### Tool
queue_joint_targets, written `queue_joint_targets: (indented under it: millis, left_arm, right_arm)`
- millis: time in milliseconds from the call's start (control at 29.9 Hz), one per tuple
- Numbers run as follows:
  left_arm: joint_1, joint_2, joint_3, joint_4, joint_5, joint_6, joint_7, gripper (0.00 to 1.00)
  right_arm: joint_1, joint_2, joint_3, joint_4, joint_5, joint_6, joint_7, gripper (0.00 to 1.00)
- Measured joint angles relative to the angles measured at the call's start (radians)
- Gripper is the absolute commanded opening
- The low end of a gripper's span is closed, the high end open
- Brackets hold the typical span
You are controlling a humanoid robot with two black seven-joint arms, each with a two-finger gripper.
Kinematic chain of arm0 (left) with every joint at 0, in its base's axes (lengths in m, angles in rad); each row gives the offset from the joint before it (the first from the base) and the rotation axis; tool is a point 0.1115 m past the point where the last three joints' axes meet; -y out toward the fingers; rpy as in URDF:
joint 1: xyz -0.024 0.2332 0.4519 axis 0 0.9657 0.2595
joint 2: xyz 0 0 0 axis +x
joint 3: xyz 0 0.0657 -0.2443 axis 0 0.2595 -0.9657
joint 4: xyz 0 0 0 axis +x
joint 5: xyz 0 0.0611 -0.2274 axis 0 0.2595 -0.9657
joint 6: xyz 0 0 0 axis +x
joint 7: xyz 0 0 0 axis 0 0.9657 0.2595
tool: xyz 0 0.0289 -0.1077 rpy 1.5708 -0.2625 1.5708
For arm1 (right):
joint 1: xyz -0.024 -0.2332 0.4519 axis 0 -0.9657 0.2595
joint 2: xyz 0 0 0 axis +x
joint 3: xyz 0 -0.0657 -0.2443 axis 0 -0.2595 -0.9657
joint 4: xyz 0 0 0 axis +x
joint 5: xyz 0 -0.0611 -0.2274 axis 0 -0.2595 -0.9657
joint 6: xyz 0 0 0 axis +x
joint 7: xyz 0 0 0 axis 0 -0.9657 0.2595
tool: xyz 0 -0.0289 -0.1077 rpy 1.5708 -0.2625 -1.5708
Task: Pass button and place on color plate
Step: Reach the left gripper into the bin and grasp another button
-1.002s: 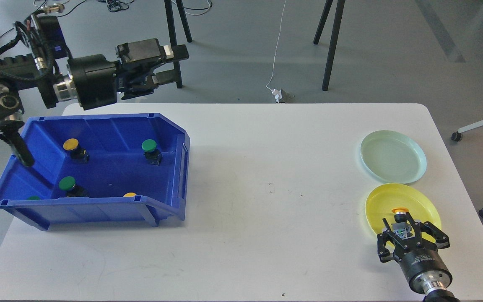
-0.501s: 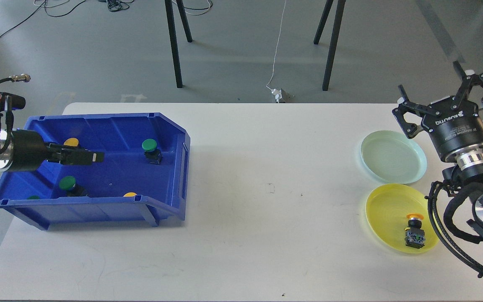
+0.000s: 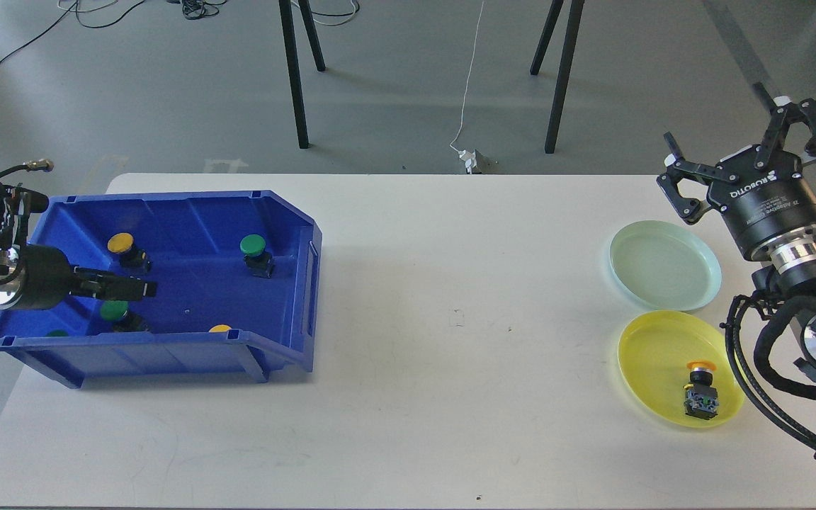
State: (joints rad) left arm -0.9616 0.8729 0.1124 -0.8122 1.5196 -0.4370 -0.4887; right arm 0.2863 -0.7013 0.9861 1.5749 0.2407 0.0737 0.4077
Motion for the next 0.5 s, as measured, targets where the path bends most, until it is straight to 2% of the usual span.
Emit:
queue_joint_targets:
  millis: [167, 501]
  left_arm:
    - [0.014, -0.045, 0.010, 0.082, 0.007, 0.000, 0.000, 0.91]
    - [0.038, -0.058, 0.012, 0.114, 0.008, 0.002, 0.000, 0.91]
  right_arm:
    - [-0.002, 0.000, 0.002, 0.002, 0.001, 0.000, 0.002, 0.99]
    - [-0.020, 0.000, 0.000, 0.005, 0.003, 0.001, 0.005, 0.99]
